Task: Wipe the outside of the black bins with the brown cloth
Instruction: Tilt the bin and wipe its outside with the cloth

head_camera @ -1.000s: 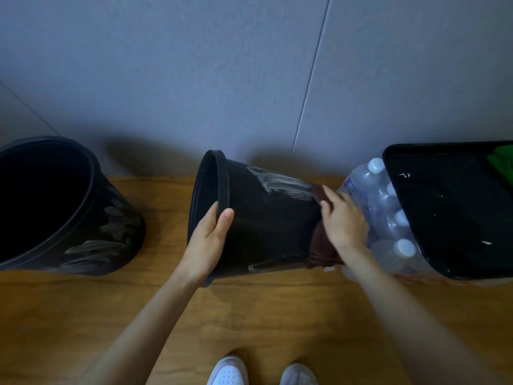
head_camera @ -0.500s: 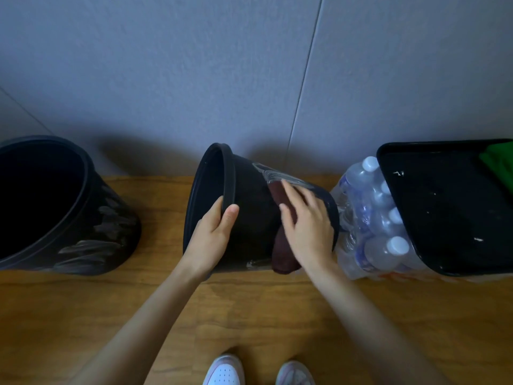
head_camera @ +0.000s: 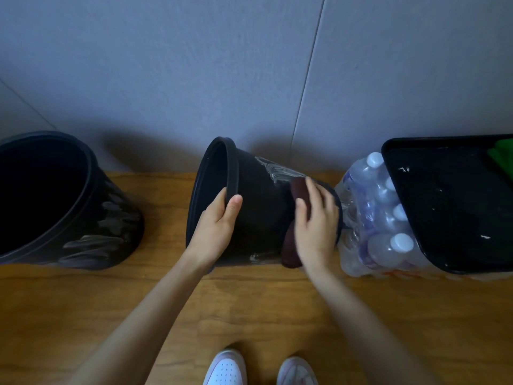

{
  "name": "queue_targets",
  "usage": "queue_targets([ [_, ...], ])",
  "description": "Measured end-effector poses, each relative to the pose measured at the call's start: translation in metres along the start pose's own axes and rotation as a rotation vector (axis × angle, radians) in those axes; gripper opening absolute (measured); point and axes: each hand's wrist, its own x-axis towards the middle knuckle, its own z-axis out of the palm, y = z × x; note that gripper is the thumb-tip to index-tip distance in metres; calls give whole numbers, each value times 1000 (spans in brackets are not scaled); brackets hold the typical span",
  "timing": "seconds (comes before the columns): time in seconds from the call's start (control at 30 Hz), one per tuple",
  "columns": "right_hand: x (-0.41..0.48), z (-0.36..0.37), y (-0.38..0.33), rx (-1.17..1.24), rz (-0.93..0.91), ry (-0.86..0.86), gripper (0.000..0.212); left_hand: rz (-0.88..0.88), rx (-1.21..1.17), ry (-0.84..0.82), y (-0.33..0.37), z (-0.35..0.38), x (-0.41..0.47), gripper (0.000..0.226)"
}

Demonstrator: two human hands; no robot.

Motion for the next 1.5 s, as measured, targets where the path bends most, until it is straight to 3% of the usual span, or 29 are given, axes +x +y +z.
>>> queue_targets([
  [0.07, -6, 7, -23, 72, -72, 14, 42, 1, -1, -1, 1, 0, -1, 38],
  [0.17, -2, 14, -23, -12, -156, 53, 43, -9, 12, -8, 0, -2, -1, 37],
  [0.33, 36, 0, 46, -212, 180, 56, 41, -23, -30, 0, -5, -12, -2, 22],
  [0.43, 41, -10, 68, -312, 158, -13, 42, -3, -49, -34, -5, -11, -4, 21],
  [0.67, 37, -13, 55, -152, 140, -73, 45, -90, -134, -66, 7, -15, 9, 32],
  [0.77, 33, -13, 39, -100, 186, -126, 47, -20, -61, -8, 19, -3, 8, 23],
  [0.87, 29, -15, 11, 14, 236, -194, 54, 43, -8, -13, 17, 6, 5, 31],
  [1.03, 13, -21, -55, 275, -22, -236, 57, 88, 12, 1, 9, 8, -3, 20],
  [1.17, 3, -8, -55, 112, -164, -122, 43, 92, 3, -19, 5, 5, -6, 21],
  [1.27, 21, -1, -23, -67, 23, -112, 38, 93, -2, -24, 0, -3, -9, 23],
  [1.37, 42, -4, 15, -194, 252, -182, 36, 85, -24, -31, -6, -9, -14, 41],
  [1.5, 54, -8, 35, -257, 343, -244, 37, 92, -32, -32, -10, -7, -15, 43],
])
